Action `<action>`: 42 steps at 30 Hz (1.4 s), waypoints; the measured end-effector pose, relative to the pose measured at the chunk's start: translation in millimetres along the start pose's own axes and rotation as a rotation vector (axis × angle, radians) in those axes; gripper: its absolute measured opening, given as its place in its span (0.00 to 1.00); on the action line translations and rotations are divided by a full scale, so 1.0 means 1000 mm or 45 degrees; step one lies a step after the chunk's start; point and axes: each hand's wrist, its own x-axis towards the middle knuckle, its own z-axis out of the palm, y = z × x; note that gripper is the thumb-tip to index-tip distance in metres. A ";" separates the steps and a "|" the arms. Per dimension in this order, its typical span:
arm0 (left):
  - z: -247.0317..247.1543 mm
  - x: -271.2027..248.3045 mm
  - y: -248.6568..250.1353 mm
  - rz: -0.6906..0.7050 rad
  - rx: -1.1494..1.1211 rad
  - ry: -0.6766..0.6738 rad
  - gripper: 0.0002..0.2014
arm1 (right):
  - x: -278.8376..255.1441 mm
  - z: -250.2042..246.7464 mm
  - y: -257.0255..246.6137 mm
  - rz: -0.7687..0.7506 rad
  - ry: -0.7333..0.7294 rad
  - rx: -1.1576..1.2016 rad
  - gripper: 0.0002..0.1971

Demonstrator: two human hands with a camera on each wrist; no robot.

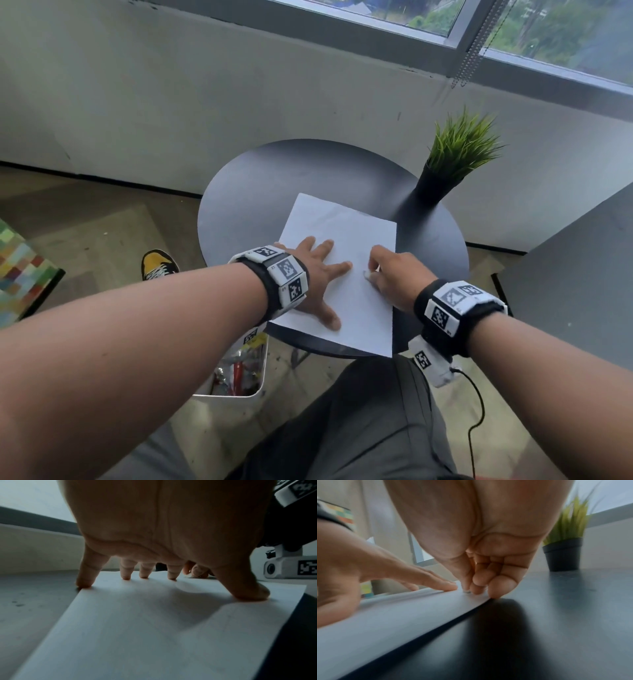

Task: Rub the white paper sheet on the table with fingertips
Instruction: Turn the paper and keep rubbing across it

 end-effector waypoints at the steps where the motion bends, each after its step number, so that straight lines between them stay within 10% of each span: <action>1: 0.001 0.000 -0.001 -0.009 0.015 -0.018 0.59 | -0.003 0.000 -0.004 -0.044 -0.011 -0.024 0.07; 6: -0.006 -0.002 0.005 -0.017 0.046 -0.061 0.63 | -0.043 0.007 -0.030 -0.498 -0.317 -0.088 0.03; 11: -0.011 -0.003 0.007 -0.029 0.026 -0.116 0.62 | -0.015 -0.008 0.002 -0.111 -0.037 -0.053 0.04; 16: -0.011 -0.001 0.007 -0.031 0.054 -0.153 0.63 | -0.057 0.018 -0.028 -0.577 -0.354 -0.086 0.03; 21: -0.011 -0.001 0.008 -0.029 0.066 -0.162 0.63 | -0.037 0.002 0.002 -0.287 -0.097 -0.093 0.05; 25: -0.013 -0.001 0.009 -0.028 0.088 -0.181 0.64 | -0.068 0.017 -0.021 -0.573 -0.337 -0.094 0.04; 30: -0.013 0.000 0.008 -0.025 0.079 -0.186 0.64 | -0.037 -0.006 0.007 -0.172 -0.103 -0.101 0.05; 35: -0.011 0.000 0.006 -0.009 0.094 -0.190 0.64 | -0.057 0.017 -0.033 -0.472 -0.311 -0.112 0.05; 42: -0.009 -0.005 0.004 0.010 0.069 -0.169 0.65 | -0.021 0.006 -0.026 -0.246 -0.123 -0.157 0.04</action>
